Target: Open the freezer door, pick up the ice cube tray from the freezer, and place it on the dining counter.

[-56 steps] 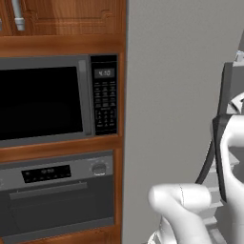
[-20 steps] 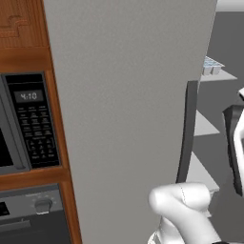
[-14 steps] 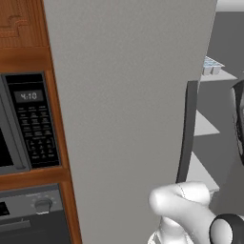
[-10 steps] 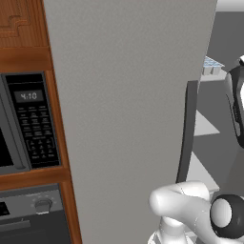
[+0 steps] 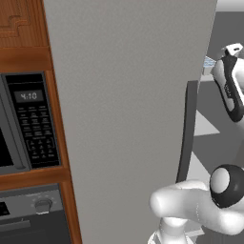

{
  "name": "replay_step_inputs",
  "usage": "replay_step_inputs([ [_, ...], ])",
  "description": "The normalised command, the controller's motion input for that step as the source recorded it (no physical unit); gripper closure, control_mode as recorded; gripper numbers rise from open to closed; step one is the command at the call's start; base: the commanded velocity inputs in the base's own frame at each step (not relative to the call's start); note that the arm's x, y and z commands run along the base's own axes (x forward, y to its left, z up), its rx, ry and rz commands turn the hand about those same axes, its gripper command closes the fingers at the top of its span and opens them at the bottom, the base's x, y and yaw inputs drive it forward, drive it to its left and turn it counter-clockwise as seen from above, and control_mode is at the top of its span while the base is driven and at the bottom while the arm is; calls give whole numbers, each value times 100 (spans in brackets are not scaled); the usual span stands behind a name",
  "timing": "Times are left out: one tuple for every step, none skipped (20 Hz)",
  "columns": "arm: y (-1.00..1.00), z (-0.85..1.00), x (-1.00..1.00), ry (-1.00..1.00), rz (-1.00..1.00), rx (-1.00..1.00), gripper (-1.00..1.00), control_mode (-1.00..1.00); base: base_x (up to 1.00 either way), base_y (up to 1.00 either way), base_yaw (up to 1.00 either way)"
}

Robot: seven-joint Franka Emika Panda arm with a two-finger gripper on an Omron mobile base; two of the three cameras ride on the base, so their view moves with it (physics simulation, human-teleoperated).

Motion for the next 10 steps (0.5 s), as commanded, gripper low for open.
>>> replay_step_inputs([
  [-26, 26, 44, 3, 33, 9, -100, -100, 0, 0, 0],
  [-1, 12, 61, 0, 21, 4, -100, -100, 0, 0, 0],
  [0, 0, 70, 2, 14, 1, -100, -100, 0, 0, 0],
  [0, 0, 67, 0, 1, 0, -100, -100, 0, 0, 0],
  [0, 0, 79, 0, 0, 0, -100, -100, 0, 0, 0],
  [-1, 4, 68, 0, 0, 0, -100, -100, 0, 0, 0],
  [-7, 0, 76, 0, 0, 0, -100, -100, 0, 0, 0],
  [-4, 0, 64, 0, -1, 0, -100, -100, 0, 0, 0],
  [-14, 0, 69, 0, -5, 0, -100, -100, 0, 0, 0],
  [-10, 0, 50, -6, -5, 0, -100, -100, 0, 0, 0],
])
